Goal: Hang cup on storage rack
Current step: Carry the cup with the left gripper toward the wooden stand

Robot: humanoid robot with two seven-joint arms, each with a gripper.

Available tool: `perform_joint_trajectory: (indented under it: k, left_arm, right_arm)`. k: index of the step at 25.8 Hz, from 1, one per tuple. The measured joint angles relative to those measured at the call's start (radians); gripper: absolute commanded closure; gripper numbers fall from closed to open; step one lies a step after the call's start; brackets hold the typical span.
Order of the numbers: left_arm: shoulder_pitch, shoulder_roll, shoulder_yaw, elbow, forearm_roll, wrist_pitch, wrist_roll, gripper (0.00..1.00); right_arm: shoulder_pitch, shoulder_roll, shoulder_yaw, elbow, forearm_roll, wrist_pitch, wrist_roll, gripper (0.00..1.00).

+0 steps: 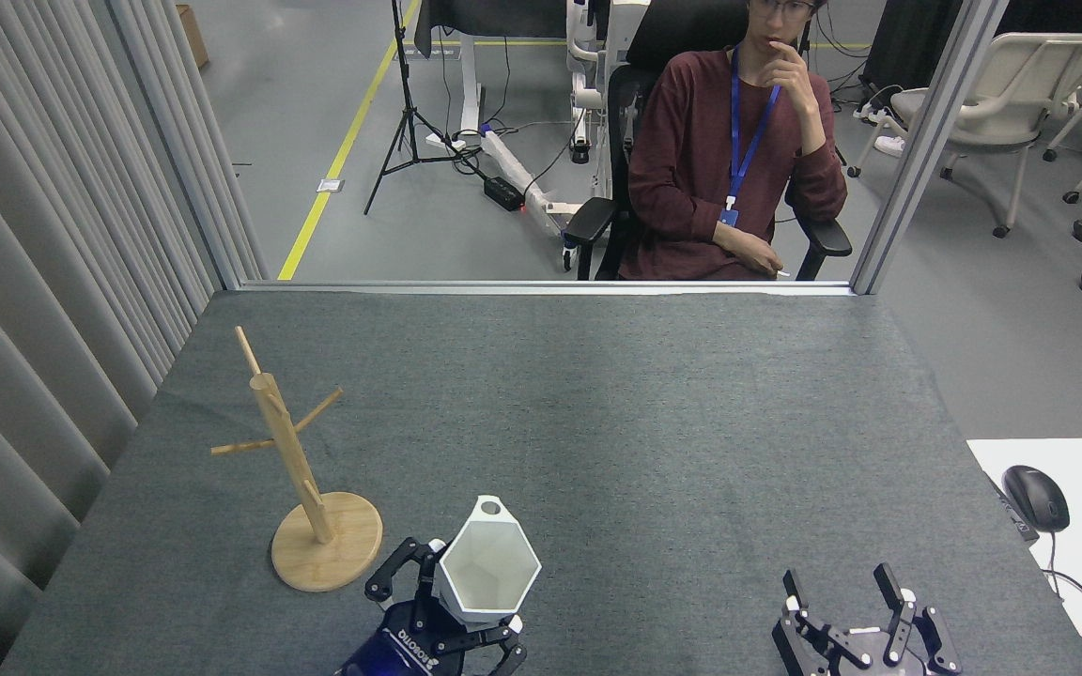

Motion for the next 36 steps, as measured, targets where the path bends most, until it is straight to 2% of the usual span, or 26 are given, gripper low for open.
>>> perform_joint_trajectory:
  k: [4,10,15,18,23,36]
  left_arm:
    - [0.042,0.01,0.058,-0.062,0.028,-0.005,0.006,0.54]
    - [0.133,0.061,0.19,-0.096,0.082,-0.001,0.051,0.54]
    - [0.154,0.063,0.357,-0.099,0.097,0.075,0.063,0.5]
    - [0.134,0.062,0.422,-0.097,0.086,0.151,0.055,0.5]
    - [0.074,0.057,0.471,-0.092,-0.032,0.231,0.035,0.52]
    - [-0.057,0.073,0.481,0.002,-0.106,0.23,0.033,0.52]
  right_arm:
    - [0.041,0.002,-0.004,0.001,0.021,-0.02,-0.033,0.02]
    - [0.051,0.004,-0.005,0.001,0.025,-0.022,-0.04,0.02]
    - [0.052,0.006,-0.003,0.001,0.027,-0.008,-0.042,0.02]
    - [0.052,0.006,-0.003,0.001,0.028,-0.002,-0.045,0.02]
    - [0.052,0.006,-0.002,0.001,0.03,-0.001,-0.039,0.02]
    - [0.049,0.007,-0.003,0.002,0.03,0.001,-0.038,0.02]
